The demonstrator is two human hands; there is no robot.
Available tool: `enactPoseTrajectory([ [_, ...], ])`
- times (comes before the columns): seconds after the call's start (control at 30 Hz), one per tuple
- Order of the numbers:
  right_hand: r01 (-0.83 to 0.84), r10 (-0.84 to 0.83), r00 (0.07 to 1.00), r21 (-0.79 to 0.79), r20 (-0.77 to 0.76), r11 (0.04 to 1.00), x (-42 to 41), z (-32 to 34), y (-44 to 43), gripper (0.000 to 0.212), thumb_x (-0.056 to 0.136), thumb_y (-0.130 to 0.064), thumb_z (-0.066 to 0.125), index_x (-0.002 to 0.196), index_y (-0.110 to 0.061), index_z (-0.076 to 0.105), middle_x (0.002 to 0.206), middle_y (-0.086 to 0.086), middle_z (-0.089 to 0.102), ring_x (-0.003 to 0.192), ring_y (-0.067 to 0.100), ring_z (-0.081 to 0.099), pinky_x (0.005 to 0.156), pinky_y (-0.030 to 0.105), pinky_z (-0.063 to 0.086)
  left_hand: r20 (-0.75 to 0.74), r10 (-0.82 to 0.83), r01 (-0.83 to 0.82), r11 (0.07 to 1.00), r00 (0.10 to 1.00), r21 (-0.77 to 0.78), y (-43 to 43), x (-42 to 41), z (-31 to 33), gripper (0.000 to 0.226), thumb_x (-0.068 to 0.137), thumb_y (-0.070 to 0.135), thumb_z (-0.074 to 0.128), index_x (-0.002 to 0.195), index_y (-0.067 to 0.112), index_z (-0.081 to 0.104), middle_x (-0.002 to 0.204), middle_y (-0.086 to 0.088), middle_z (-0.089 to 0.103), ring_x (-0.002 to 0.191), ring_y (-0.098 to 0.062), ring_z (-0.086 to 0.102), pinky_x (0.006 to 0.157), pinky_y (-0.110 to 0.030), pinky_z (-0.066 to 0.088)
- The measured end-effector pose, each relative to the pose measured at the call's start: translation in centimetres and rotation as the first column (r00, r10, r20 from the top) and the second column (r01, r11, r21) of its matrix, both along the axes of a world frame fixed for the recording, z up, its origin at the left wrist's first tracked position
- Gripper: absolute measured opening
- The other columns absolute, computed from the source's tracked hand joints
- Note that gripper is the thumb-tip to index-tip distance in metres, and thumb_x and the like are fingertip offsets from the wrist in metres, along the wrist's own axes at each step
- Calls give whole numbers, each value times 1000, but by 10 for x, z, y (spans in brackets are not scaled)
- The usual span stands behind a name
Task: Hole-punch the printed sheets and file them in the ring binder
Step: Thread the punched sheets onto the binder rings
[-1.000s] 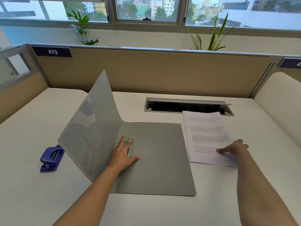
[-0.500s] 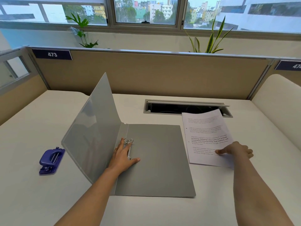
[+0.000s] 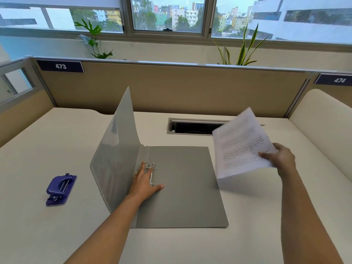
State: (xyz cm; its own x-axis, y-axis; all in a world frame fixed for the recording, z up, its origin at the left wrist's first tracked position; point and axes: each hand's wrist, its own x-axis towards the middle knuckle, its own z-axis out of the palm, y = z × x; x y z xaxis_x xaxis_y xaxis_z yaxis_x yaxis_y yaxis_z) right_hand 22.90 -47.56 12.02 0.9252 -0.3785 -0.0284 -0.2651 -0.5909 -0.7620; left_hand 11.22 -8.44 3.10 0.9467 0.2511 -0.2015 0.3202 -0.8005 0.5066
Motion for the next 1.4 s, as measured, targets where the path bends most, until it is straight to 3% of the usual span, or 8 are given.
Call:
enactPoseTrajectory([
  [0.23,-246,176,968,537,180,807,-45,2,65,32,75,0,74,103,-6,60,95,13,65,69,18,63,55,14,55,-47,1,-1,1000,999,-14,-6,4,7,93,76,47,69,150,24,17,159,-4,-10,146,-27,12,118,-36,19],
  [0.47,-276,327,943,704,66,654,-76,-55,143,29,76,-2,73,102,-8,62,98,11,69,82,25,68,70,27,60,-31,-32,28,991,999,-130,-7,2,14,72,91,43,51,150,24,16,159,-7,-2,144,-32,20,115,-45,26],
  [0.53,-270,340,939,726,52,633,-82,-66,153,28,78,-4,73,101,-13,60,98,7,69,85,24,69,69,28,60,-13,7,-9,986,1000,-168,-4,2,13,73,91,46,45,151,18,12,157,0,14,142,-26,24,111,-38,27],
  [0.6,-250,323,945,739,46,626,-86,-74,157,27,79,-5,72,101,-14,59,95,4,70,82,20,69,62,23,58,14,2,1,979,1000,-205,-1,2,16,64,88,40,49,142,8,35,153,-6,26,139,-25,29,102,-31,32],
  [0.73,-273,334,941,717,59,642,-90,-84,158,29,79,-10,73,103,-19,58,97,-1,69,81,15,69,60,19,56,198,144,-91,962,970,-256,2,6,22,28,95,12,45,117,3,60,105,-15,62,95,-29,57,68,-25,41],
  [0.97,-369,385,913,670,132,644,-92,-92,155,42,78,-17,75,115,-23,57,108,-3,69,91,16,70,79,32,59,203,434,-279,807,878,-520,9,11,27,30,99,18,42,114,7,65,106,-4,64,100,-22,58,82,-23,40],
  [1.17,-469,486,857,650,172,597,-94,-91,153,59,79,-21,74,129,-37,47,120,-13,63,102,11,66,81,29,57,119,502,-231,579,857,-782,17,17,21,30,97,11,48,123,7,60,115,-8,66,103,-24,63,97,-41,49],
  [1.4,-504,576,807,662,131,555,-94,-85,152,51,84,-18,68,129,-32,48,121,-7,64,101,15,67,79,29,57,95,501,-199,501,860,-843,19,22,18,23,96,2,46,112,3,62,111,-12,65,93,-23,61,85,-40,51],
])
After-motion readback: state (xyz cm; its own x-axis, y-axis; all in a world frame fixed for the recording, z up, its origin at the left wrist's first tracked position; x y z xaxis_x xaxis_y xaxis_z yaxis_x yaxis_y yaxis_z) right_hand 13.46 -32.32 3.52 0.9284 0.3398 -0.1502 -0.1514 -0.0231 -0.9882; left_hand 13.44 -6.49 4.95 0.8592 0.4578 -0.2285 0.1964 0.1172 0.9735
